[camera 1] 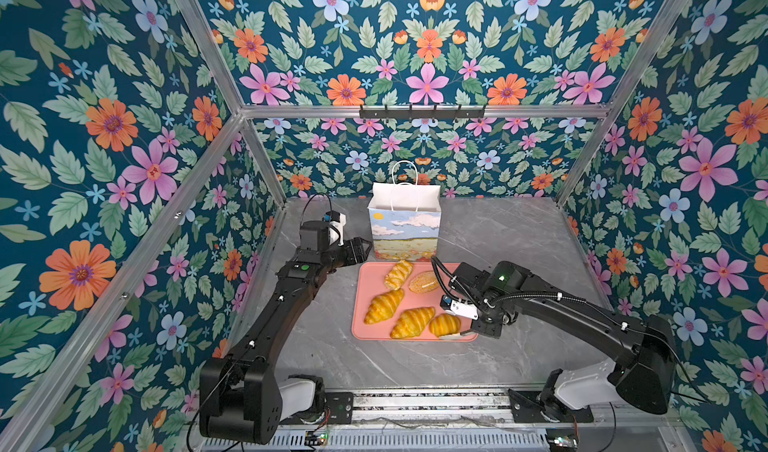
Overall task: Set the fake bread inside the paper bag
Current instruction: 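Close the tongs on the striped croissant and lift it from the tray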
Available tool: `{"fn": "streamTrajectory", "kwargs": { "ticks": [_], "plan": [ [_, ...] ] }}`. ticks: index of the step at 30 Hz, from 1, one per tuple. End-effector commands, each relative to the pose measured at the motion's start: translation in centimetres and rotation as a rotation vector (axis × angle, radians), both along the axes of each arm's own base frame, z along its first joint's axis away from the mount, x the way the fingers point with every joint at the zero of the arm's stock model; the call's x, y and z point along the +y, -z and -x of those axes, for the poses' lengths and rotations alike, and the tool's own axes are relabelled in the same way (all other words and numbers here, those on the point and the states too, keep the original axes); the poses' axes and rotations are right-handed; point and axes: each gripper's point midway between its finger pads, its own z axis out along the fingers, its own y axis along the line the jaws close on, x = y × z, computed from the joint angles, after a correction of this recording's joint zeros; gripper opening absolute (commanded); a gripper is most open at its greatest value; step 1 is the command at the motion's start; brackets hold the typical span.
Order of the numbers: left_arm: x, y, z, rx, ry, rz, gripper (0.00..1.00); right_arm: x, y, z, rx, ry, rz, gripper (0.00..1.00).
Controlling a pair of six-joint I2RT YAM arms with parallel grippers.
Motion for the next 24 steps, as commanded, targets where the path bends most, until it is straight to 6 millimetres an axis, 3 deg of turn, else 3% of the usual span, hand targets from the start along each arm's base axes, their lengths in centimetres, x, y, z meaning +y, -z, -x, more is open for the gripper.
{"fn": "streamTrajectory", "kwargs": {
  "ticks": [1, 16, 24],
  "plan": [
    [0.0, -0.4, -0.2, -0.020, 0.009, -0.005, 0.74, 0.5, 0.0, 0.0, 0.007, -0.015, -0.016, 0.50],
    [-0.1, -0.6, -0.3, -0.020, 0.013, -0.006, 0.74, 1.1, -0.9, -0.2, 0.031, 0.030, -0.070, 0.37],
    [0.0, -0.8, -0.4, -0.021, 0.011, -0.009, 0.74, 0.0, -3.8, -1.0, -0.058, 0.105, -0.110, 0.37]
  ]
}}
